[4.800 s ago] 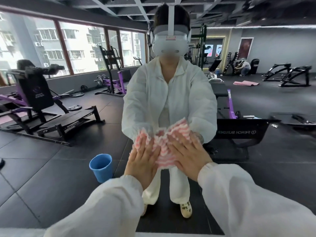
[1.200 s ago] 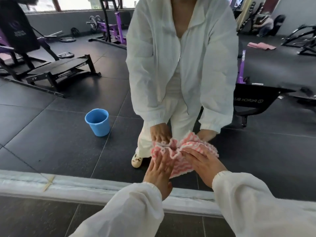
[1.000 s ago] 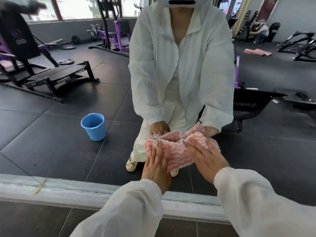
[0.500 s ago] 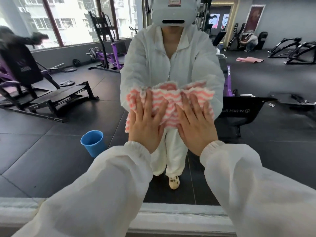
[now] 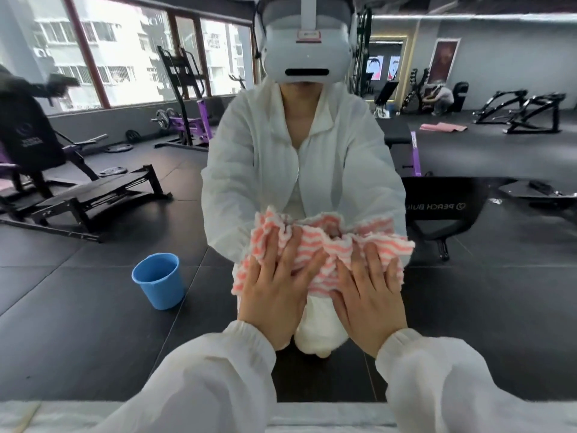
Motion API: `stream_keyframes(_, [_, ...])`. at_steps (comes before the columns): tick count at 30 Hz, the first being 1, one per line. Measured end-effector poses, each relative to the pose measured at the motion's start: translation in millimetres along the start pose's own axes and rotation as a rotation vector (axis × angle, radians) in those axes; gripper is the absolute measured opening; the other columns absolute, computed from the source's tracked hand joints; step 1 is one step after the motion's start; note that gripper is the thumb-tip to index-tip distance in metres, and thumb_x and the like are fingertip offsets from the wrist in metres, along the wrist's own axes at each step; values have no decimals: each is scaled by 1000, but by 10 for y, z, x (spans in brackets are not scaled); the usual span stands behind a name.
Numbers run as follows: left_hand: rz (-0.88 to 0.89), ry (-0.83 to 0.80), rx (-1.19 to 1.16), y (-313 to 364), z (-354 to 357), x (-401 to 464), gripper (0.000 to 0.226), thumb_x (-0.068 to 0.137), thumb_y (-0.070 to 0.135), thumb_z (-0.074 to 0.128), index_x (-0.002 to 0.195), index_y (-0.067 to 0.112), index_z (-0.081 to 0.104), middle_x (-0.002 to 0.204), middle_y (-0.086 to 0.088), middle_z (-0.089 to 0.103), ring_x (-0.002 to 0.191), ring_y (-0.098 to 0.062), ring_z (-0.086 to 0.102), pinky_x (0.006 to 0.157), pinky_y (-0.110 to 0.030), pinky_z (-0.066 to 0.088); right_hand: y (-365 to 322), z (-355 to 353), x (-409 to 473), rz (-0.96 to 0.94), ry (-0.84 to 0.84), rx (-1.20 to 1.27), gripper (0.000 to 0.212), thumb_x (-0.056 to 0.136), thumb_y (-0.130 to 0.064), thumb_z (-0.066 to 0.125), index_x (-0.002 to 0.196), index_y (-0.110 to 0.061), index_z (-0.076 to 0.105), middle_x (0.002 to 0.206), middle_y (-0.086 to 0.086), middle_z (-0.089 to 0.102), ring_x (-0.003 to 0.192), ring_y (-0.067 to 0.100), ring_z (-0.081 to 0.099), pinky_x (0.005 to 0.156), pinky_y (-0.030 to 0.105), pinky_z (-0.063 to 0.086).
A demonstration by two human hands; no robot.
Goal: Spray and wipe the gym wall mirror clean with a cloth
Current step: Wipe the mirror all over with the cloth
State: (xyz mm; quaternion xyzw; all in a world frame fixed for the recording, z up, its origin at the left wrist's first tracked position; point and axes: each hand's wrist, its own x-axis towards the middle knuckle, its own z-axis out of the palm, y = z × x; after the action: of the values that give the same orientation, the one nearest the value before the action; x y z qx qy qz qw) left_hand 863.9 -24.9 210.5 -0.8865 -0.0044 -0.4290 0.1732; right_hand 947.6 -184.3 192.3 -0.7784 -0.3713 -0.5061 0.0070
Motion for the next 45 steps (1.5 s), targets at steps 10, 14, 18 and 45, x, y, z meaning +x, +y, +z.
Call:
stream_keyframes(10, [-69, 123, -1, 310, 707, -813, 57, 93, 56, 27, 144, 29, 27, 154, -17, 13, 143, -41, 0, 114, -51, 3, -468, 599, -817, 7, 111, -10, 56, 101, -41, 17, 145, -6, 23, 153, 17, 15, 143, 33, 8, 117, 52, 1])
stream_keyframes(14, [-61, 131, 57, 441, 1029, -1189, 61, 90, 58, 27, 143, 28, 27, 155, -17, 11, 139, -44, 14, 109, -53, 13, -749, 820, -1218, 40, 81, 1, 58, 101, -43, 10, 142, -7, 29, 147, 16, 25, 140, 35, 21, 112, 57, 14])
stream_keyframes(18, [-57, 179, 50, 433, 1168, -1358, 62, 89, 56, 29, 145, 31, 23, 158, -10, -6, 144, -38, -3, 111, -51, 13, -858, 880, -1355, 97, 77, 13, 55, 101, -43, 12, 145, -12, 26, 154, 15, 16, 141, 37, 17, 109, 60, 18])
stream_keyframes(45, [-388, 268, 82, -1002, 761, -1431, 64, 97, 50, 19, 150, 15, 13, 154, -20, 9, 141, -45, 7, 115, -50, 6, -1833, 400, 476, -98, 246, -5, 68, 90, -30, 50, 145, -10, 15, 154, 6, 5, 144, 31, 4, 110, 61, -9])
